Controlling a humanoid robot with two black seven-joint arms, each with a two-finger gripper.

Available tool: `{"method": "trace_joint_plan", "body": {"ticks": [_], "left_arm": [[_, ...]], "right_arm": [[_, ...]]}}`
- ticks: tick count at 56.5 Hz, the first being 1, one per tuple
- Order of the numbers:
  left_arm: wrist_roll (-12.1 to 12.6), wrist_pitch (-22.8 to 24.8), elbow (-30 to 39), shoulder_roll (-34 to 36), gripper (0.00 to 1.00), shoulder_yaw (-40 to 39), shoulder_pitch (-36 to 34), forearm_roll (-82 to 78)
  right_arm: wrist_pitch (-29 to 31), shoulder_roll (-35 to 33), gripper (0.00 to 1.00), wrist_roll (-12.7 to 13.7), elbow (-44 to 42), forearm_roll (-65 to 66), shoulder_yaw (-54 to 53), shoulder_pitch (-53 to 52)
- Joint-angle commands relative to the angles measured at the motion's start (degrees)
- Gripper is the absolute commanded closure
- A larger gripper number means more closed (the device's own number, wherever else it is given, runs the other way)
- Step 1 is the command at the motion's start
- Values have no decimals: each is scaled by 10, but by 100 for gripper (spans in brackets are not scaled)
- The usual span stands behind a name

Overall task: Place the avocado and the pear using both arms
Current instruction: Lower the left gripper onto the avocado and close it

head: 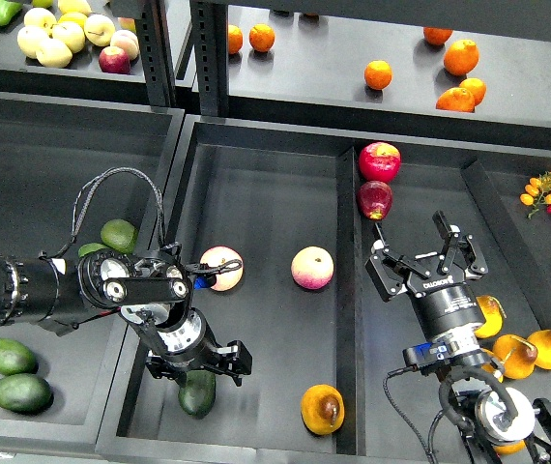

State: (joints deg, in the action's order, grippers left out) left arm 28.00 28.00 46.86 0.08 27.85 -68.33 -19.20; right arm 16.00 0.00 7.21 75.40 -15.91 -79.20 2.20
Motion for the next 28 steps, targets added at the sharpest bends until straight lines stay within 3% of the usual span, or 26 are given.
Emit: {"method": "trace_joint_plan", "body": {"ticks": [1,28], "left_arm": [[0,0,0,1,1,3,8,-7],[0,0,-21,-1,1,4,32,-27]], "right_arm": [[0,0,0,0,0,0,-1,0],[0,0,0,0,0,0,-1,0]]}}
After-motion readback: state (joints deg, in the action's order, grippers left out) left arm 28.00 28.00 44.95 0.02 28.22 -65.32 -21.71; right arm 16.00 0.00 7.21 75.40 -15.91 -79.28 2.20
